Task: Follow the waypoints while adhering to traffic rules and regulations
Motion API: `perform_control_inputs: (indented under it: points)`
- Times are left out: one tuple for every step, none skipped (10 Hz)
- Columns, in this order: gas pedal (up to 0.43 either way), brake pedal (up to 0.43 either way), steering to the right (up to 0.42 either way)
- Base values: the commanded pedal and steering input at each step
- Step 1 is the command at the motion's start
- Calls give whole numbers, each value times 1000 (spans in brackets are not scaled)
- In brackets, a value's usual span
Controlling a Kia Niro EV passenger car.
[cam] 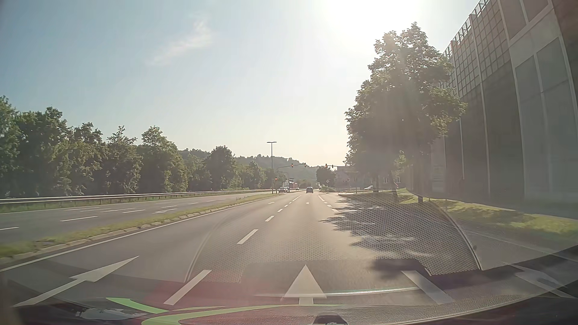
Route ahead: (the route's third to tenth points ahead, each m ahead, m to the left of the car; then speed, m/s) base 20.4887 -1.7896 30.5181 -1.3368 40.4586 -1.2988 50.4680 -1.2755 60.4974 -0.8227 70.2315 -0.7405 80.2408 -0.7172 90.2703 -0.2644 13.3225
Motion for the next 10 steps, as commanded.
perform_control_inputs:
  points:
    - [0, 152, 4]
    - [0, 152, 4]
    - [0, 152, 4]
    - [0, 152, 4]
    - [0, 152, 4]
    - [0, 159, 4]
    - [0, 165, 4]
    - [0, 165, 4]
    - [0, 165, 4]
    - [0, 165, 4]
